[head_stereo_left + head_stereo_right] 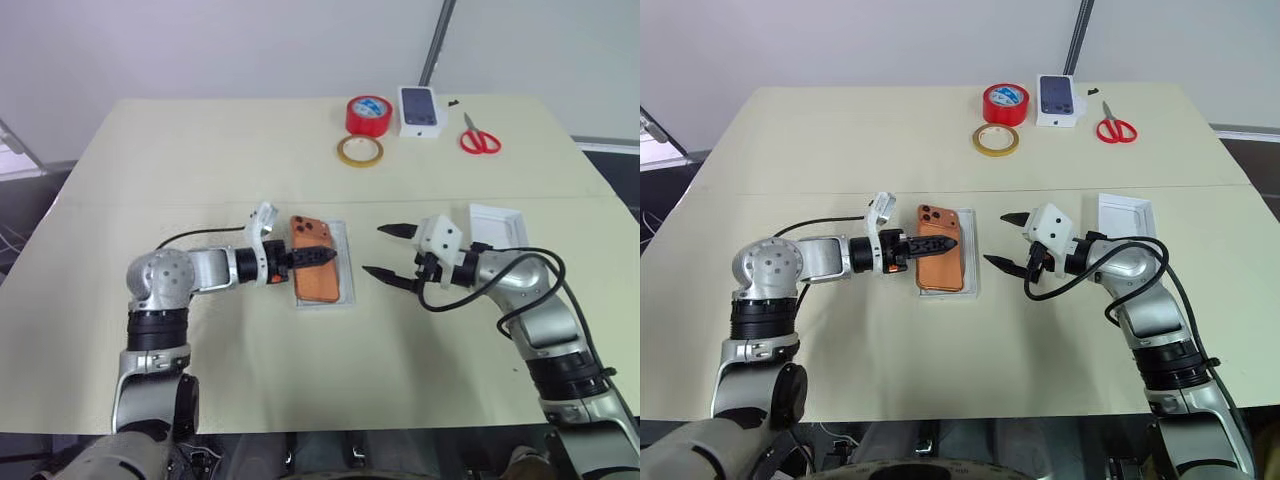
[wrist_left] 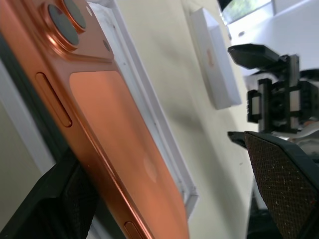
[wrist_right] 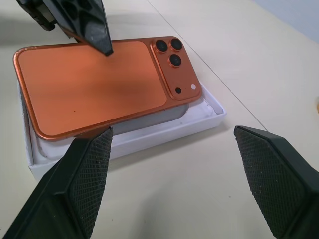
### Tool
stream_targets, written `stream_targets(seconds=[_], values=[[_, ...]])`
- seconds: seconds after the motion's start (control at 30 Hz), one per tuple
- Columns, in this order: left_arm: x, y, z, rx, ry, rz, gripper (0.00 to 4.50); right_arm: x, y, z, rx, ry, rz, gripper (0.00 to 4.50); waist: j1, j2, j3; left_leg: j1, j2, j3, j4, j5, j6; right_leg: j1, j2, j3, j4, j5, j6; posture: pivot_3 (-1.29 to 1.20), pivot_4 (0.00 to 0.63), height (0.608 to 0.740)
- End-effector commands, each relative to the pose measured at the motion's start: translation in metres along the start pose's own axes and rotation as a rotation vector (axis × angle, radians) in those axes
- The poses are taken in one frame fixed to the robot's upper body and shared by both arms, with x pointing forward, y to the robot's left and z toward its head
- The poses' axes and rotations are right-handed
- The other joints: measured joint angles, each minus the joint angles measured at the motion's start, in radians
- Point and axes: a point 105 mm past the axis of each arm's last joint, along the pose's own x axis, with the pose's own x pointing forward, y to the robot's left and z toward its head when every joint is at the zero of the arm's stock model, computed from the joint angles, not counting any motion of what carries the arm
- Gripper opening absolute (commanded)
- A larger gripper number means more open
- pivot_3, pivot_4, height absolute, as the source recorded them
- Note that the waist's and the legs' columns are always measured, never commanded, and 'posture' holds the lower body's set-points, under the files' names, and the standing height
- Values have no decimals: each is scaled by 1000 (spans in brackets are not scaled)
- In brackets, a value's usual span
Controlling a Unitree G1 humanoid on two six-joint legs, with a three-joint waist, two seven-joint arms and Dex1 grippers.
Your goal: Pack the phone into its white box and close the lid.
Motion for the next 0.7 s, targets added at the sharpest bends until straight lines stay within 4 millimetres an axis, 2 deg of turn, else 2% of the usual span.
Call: stream_targets(seconds=[0.03, 0.23, 0.33, 0.43, 0.6, 0.7], values=[[-1, -2, 4, 51, -7, 7, 4458, 2, -3, 10, -38, -29, -12, 4082, -2, 0, 0, 0, 0, 0, 0, 0, 0, 0, 0, 0, 0, 0, 0, 0, 150, 740], [-8, 1, -10, 74, 72, 25, 4458, 2, -3, 9, -36, -27, -19, 4082, -2, 0, 0, 0, 0, 0, 0, 0, 0, 0, 0, 0, 0, 0, 0, 0, 150, 740], [4, -11, -5, 69, 80, -27, 4458, 5, -3, 8, -35, -28, -20, 4082, 1, 0, 0, 0, 0, 0, 0, 0, 0, 0, 0, 0, 0, 0, 0, 0, 150, 740], [11, -10, -3, 81, 84, 0, 4458, 7, -3, 9, -36, -33, -21, 4082, 5, 0, 0, 0, 0, 0, 1, 0, 1, 1, 0, 0, 0, 0, 0, 0, 150, 740], [-4, 2, -14, 83, 119, 52, 4458, 8, -4, 10, -34, -37, -26, 4082, -8, 0, 0, 0, 0, 0, 0, 0, 1, 0, 0, 0, 0, 0, 0, 0, 150, 740], [-13, 4, -11, 75, 104, 61, 4458, 7, -3, 9, -32, -35, -28, 4082, -6, 1, 0, 1, 0, 0, 0, 0, 0, 0, 0, 0, 1, 0, 0, 0, 150, 740]])
